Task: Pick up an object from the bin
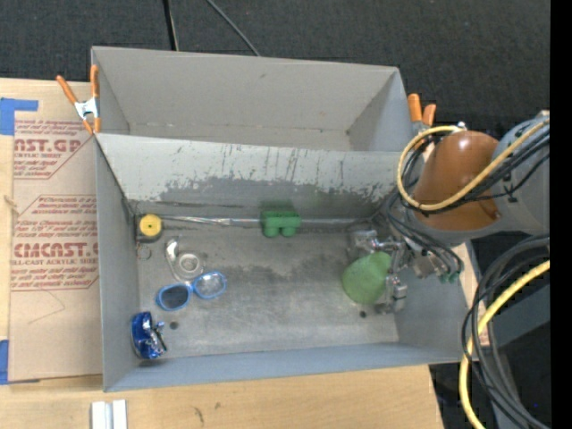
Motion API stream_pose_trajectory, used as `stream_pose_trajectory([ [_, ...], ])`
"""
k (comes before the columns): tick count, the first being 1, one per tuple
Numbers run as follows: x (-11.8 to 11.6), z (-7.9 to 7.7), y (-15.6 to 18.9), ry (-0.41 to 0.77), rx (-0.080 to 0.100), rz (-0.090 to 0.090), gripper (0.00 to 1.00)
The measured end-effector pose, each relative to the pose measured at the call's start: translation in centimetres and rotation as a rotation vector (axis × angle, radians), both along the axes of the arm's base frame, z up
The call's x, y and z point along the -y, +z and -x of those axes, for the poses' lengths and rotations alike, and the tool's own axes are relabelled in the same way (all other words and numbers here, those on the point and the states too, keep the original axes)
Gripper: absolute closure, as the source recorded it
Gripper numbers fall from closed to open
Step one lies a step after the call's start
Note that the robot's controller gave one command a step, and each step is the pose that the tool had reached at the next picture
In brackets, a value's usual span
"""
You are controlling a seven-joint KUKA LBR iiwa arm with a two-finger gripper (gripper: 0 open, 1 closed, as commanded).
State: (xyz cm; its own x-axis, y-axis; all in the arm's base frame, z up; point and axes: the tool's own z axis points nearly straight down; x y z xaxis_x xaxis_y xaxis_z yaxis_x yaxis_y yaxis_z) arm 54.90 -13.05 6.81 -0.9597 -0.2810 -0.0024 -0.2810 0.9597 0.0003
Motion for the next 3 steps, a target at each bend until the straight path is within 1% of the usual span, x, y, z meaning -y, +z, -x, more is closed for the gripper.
stream_pose_trajectory([
  [1, 0.0, -0.1, 0.3, 0.001, 0.003, 0.001, 1.0],
  [2, -4.0, 2.5, 12.9, 0.055, 0.007, 0.002, 1.0],
  [3, -11.3, 2.2, 18.5, 0.573, 0.005, 0.001, 1.0],
])
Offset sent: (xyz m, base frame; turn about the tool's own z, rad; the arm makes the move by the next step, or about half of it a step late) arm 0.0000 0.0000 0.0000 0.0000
